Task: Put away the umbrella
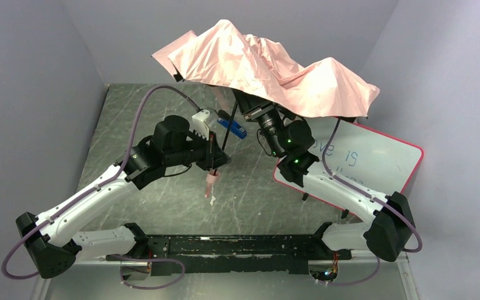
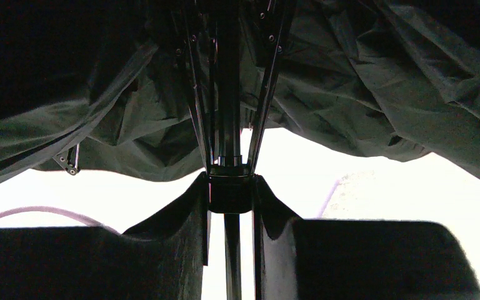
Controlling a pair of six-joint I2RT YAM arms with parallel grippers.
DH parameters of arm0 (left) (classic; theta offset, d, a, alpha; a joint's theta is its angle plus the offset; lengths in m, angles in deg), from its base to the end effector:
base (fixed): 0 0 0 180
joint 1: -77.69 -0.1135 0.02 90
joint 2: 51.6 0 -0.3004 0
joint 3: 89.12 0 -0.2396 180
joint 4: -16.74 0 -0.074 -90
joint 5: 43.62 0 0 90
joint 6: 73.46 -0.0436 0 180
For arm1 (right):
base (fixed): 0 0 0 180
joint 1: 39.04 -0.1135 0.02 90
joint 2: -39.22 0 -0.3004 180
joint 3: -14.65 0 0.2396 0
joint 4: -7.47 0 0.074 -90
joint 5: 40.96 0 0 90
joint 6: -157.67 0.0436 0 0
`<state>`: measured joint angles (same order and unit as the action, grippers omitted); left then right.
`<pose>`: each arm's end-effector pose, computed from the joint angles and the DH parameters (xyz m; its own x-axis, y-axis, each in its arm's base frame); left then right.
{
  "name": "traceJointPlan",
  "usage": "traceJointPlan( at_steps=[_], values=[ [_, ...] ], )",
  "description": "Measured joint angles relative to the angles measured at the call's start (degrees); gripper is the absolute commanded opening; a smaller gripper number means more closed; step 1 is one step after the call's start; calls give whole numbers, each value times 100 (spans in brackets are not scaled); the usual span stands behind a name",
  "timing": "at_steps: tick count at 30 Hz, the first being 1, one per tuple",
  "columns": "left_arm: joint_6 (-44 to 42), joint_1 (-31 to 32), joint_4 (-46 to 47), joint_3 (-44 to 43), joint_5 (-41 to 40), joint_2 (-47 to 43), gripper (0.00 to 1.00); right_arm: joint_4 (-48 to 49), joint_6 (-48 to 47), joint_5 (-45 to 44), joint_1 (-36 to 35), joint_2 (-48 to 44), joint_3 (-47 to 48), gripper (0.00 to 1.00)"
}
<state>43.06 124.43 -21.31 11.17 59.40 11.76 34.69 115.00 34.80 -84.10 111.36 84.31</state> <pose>0.1460 -0.1695 0.4064 -0.6076 0.0109 -0.7942 0.6501 0.5813 -0.4894 0.2003 0.1855 0.4377 -0.1881 0.8205 -0.5399 -0.5754 0.3534 0.7376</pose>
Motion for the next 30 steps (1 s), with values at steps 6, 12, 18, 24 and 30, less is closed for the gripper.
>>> traceJointPlan(
  at_steps=[6, 12, 18, 24, 30],
  values=[
    [-2, 0, -249, 0, -2, 13, 5, -9, -4, -234, -120, 2, -114, 0],
    [9, -9, 57, 0, -31, 9, 5, -662, -179, -111, 39, 2, 389, 0],
    [79, -127, 977, 2, -208, -59, 5, -1189, 37, 820, 883, 186, 1099, 0],
    [160, -175, 1392, 90, -323, -118, 5, -1388, 195, 1408, 1143, 367, 1488, 0],
    [162, -151, 1106, 92, -367, -109, 5, -1058, 188, 1106, 894, 192, 942, 0]
  ],
)
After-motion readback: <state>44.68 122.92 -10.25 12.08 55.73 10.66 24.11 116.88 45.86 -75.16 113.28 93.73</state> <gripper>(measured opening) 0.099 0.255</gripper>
